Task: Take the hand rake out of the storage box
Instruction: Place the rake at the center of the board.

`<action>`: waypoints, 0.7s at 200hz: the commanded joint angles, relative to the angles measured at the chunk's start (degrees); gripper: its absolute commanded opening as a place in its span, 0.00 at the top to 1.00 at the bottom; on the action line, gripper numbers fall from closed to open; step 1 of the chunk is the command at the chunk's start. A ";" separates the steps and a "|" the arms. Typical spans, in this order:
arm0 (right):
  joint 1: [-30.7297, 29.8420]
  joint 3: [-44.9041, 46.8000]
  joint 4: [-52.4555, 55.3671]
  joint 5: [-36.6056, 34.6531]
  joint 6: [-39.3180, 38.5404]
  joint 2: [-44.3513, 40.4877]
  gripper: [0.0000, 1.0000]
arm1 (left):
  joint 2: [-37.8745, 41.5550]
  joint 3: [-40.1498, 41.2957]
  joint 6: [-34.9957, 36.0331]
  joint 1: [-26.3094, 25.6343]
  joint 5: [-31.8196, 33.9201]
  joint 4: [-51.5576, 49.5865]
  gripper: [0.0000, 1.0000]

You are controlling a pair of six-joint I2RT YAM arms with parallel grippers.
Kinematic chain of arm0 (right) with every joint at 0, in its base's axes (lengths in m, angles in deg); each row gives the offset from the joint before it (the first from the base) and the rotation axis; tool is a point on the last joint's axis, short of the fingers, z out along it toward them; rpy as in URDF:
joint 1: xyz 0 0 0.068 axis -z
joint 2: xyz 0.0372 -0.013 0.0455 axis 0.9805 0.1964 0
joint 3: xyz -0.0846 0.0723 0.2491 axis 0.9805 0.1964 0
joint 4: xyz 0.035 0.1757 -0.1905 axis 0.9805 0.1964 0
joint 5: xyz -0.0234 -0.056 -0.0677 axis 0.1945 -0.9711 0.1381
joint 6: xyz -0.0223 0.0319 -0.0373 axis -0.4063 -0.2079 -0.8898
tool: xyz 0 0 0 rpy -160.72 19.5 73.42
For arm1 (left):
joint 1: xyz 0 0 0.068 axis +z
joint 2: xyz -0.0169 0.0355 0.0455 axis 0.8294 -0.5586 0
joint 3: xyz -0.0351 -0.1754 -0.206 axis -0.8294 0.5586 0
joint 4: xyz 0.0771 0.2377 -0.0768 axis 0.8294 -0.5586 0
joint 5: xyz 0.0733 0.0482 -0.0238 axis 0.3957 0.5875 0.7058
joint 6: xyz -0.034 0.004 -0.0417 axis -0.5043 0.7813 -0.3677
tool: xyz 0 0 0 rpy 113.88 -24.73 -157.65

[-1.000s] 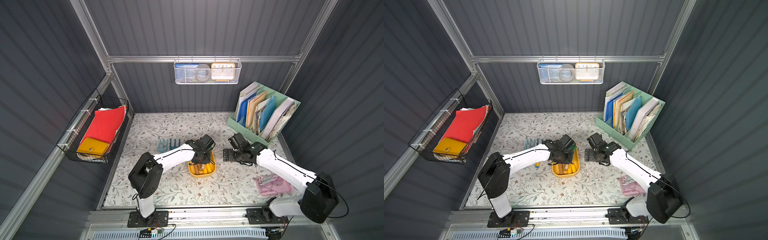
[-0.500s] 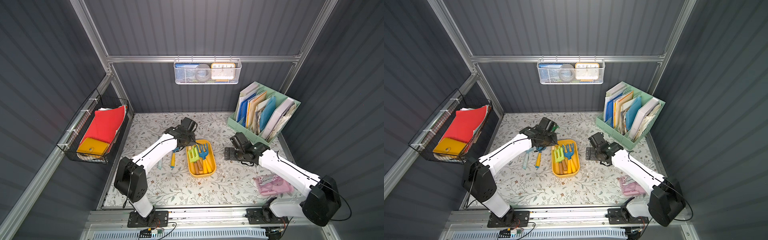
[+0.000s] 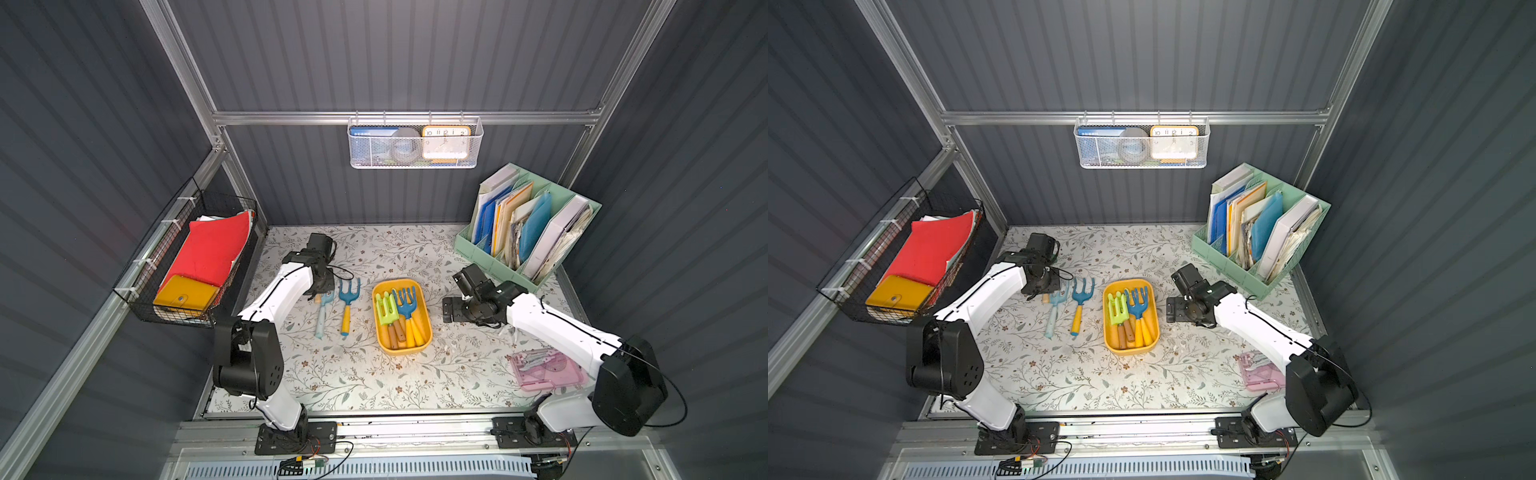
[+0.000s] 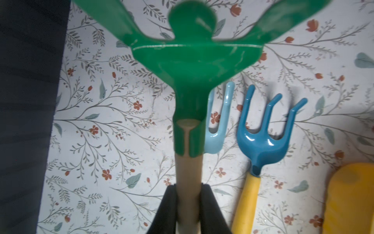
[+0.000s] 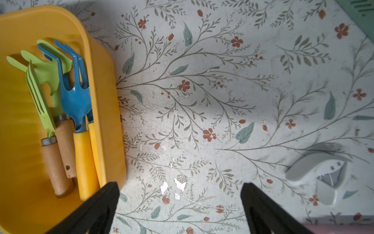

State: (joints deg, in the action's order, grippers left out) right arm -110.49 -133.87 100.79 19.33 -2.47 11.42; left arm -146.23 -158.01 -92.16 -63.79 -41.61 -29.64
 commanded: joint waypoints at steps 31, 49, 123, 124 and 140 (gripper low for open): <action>0.13 -3.28 -0.99 2.88 -1.78 3.21 0.01 | 3.74 7.85 6.62 3.04 4.70 3.05 0.88; 0.14 -3.51 -1.45 3.46 -1.83 4.11 0.01 | 4.13 9.53 7.16 3.98 7.45 3.76 0.88; 0.12 -3.01 -2.14 3.66 -1.68 4.21 0.01 | 2.31 11.43 9.26 5.67 8.57 4.23 0.87; 0.15 -2.99 -2.16 3.65 -1.65 4.18 0.01 | 2.22 11.42 9.32 5.66 8.69 4.18 0.87; 0.16 -2.79 -2.18 3.56 -1.54 4.07 0.01 | 0.55 11.19 10.05 5.67 10.18 3.78 0.88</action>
State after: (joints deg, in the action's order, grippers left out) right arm -110.49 -136.34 98.60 23.09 -3.58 16.14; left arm -143.78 -146.32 -84.14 -58.26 -34.55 -25.49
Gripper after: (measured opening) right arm 0.989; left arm 0.201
